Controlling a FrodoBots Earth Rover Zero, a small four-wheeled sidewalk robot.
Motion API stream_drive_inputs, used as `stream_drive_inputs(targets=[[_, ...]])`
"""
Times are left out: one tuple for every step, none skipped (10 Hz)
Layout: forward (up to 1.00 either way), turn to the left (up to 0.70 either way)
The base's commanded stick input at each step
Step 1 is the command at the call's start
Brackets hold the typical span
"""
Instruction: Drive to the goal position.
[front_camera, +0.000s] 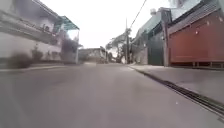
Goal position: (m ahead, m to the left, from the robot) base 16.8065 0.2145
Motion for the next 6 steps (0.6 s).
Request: stream_drive_inputs(targets=[[1.0, 0.0], [1.0, 0.0], [1.0, 0.0], [1.0, 0.0], [1.0, 0.0], [1.0, -0.02]])
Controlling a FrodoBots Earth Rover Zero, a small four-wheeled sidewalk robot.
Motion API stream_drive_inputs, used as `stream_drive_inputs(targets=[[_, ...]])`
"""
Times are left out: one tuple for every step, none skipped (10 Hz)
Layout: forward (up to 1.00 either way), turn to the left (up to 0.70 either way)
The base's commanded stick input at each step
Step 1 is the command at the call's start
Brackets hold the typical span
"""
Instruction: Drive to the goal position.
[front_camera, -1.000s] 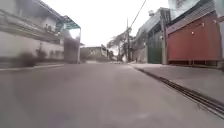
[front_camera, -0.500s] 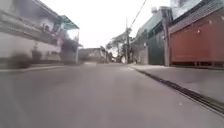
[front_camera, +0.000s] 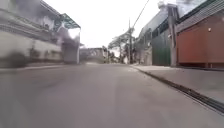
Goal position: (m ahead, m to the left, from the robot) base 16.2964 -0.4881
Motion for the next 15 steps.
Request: stream_drive_inputs(targets=[[1.0, -0.04], [1.0, -0.07], [1.0, -0.4], [1.0, -0.25], [1.0, 0.0], [1.0, 0.0], [1.0, 0.0], [1.0, 0.0], [1.0, 0.0], [1.0, 0.0], [1.0, 0.0], [1.0, 0.0], [1.0, 0.0], [1.0, 0.0], [1.0, -0.02]])
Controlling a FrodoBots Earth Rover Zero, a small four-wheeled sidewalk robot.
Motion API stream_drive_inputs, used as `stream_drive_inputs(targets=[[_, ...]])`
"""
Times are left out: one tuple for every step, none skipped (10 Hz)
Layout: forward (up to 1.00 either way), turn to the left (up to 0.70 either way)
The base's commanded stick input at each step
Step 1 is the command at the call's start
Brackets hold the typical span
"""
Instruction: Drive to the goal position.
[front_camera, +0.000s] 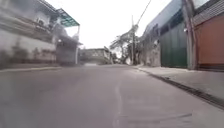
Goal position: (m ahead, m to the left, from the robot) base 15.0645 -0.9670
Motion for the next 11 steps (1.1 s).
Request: stream_drive_inputs(targets=[[1.0, -0.05], [1.0, -0.21], [1.0, -0.39], [1.0, 0.0], [1.0, 0.0], [1.0, 0.0], [1.0, 0.0], [1.0, 0.0], [1.0, 0.0], [1.0, -0.2], [1.0, -0.4]])
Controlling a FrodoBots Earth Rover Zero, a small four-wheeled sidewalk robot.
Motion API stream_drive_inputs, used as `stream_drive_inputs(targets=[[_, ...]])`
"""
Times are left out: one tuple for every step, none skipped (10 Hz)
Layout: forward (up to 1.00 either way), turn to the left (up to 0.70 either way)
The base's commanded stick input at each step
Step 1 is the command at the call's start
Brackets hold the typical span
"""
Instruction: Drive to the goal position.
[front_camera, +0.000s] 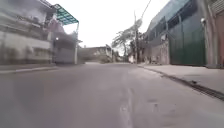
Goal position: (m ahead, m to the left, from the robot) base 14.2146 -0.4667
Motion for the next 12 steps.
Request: stream_drive_inputs(targets=[[1.0, -0.4], [1.0, -0.4], [1.0, -0.01], [1.0, -0.4], [1.0, -0.4], [1.0, -0.4], [1.0, -0.4], [1.0, -0.4], [1.0, -0.4], [1.0, -0.25], [1.0, -0.11], [1.0, 0.0]])
